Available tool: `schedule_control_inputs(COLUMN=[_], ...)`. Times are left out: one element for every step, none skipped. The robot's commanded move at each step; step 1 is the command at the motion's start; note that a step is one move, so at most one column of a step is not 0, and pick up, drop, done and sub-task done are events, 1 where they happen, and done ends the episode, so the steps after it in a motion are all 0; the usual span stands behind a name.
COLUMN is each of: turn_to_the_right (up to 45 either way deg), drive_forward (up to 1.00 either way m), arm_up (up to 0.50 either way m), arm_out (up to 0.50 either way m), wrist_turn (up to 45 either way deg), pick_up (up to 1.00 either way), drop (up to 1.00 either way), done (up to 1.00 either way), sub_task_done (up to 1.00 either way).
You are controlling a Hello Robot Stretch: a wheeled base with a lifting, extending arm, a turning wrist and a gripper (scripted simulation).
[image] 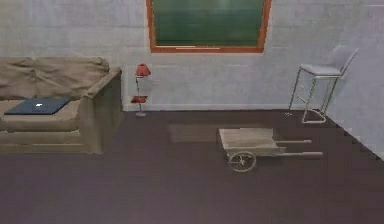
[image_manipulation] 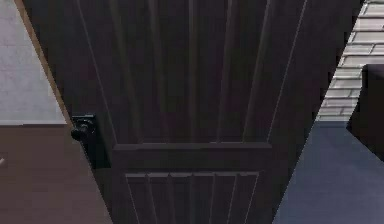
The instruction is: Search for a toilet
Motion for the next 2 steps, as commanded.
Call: schedule_control_inputs(turn_to_the_right=[-3.0, 0.0], drive_forward=[0.00, 0.70], arm_up=[0.00, 0.00], arm_out=[0.00, 0.00], wrist_turn=[0.0, 0.0], pick_up=[0.00, 0.00], drop=[0.00, 0.00], done=[0.00, 0.00], sub_task_done=[0.00, 0.00])
